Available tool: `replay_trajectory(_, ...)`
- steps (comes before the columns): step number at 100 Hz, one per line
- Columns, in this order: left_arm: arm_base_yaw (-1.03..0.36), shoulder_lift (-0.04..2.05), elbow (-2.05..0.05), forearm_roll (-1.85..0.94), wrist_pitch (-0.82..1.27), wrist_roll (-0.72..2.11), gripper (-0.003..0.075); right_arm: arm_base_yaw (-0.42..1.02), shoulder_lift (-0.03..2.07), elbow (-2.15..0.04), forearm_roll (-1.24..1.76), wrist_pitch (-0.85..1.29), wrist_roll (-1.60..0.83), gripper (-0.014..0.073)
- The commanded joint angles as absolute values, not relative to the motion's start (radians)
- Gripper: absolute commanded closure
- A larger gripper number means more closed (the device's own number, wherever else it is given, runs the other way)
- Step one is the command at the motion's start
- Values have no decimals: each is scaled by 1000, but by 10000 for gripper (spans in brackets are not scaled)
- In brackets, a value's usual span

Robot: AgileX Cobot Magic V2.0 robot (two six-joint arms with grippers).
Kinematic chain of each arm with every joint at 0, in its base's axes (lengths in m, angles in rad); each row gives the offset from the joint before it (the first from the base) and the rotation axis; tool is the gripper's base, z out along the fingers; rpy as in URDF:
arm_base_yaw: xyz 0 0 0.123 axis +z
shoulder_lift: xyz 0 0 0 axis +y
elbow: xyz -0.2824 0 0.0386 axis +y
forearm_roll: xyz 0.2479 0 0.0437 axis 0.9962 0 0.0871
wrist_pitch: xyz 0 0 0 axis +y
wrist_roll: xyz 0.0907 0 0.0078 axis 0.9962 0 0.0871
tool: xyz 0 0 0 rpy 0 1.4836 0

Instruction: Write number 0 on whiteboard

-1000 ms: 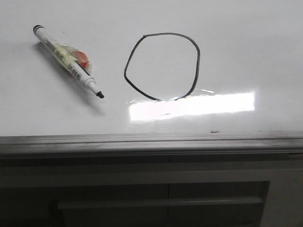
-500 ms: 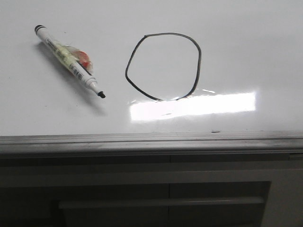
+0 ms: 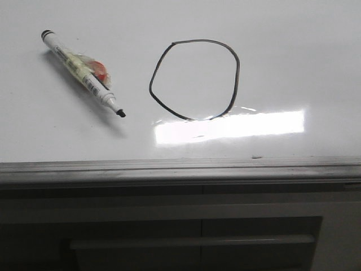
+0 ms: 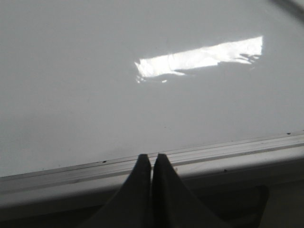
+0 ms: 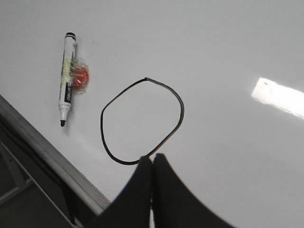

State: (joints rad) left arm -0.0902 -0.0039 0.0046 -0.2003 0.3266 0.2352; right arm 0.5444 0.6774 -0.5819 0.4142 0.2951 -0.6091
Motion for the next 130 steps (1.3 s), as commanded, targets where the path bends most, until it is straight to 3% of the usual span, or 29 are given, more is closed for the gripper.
replay_trajectory(1,-83,-31,35,-206,287,216,740,538,678,-607,426,231,-620,663)
replay_trajectory(94,-83,-31,35,-206,287,216,740,538,676,-558,393,211,-618,663)
replay_trajectory(101,-83,-31,35,-206,287,216,740,538,674,-501,297,96,-514,663)
replay_trajectory(118,-83,-31,35,-206,287,216,740,503,655,-300,-98,-223,33,663)
replay_trajectory(130,-83,-31,35,-206,287,216,740,460,616,-157,-119,-299,71,663)
